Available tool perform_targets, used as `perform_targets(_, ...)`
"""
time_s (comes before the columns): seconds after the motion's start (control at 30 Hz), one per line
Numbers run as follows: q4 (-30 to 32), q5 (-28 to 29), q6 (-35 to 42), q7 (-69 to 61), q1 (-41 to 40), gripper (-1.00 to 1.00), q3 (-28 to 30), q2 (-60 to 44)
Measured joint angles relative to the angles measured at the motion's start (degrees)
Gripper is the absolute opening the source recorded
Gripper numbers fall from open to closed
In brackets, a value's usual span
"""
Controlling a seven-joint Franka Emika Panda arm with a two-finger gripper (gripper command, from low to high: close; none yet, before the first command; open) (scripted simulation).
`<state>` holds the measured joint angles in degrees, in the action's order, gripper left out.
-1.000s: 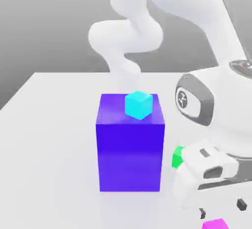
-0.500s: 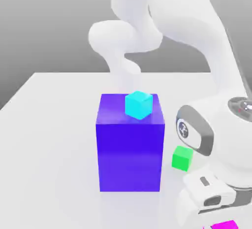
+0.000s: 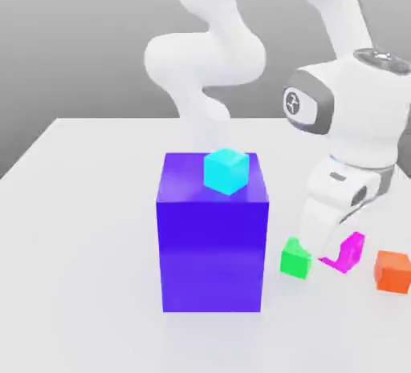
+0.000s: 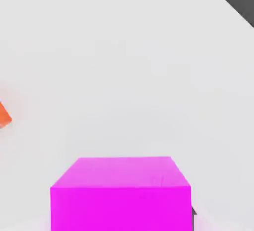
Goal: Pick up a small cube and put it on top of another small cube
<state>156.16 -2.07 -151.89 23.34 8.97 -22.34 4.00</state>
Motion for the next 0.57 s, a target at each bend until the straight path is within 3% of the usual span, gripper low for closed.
perform_targets(0.23,13.1,-9.2,-2.4,-17.5,8.2,-1.00,3.3,11.2)
perform_targets(0.37,13.7,-6.5,-9.6,-16.5,7.0,-1.00,2.6,4.6)
perform_targets(0.47,13.6,-0.5,-15.7,-12.5,4.9,-1.00,2.6,-1.8)
perform_targets(0.5,13.5,2.0,-17.2,-10.8,4.8,1.00,2.9,-3.5)
perform_targets(0.57,13.5,2.0,-17.2,-10.8,4.4,1.00,2.9,-3.5)
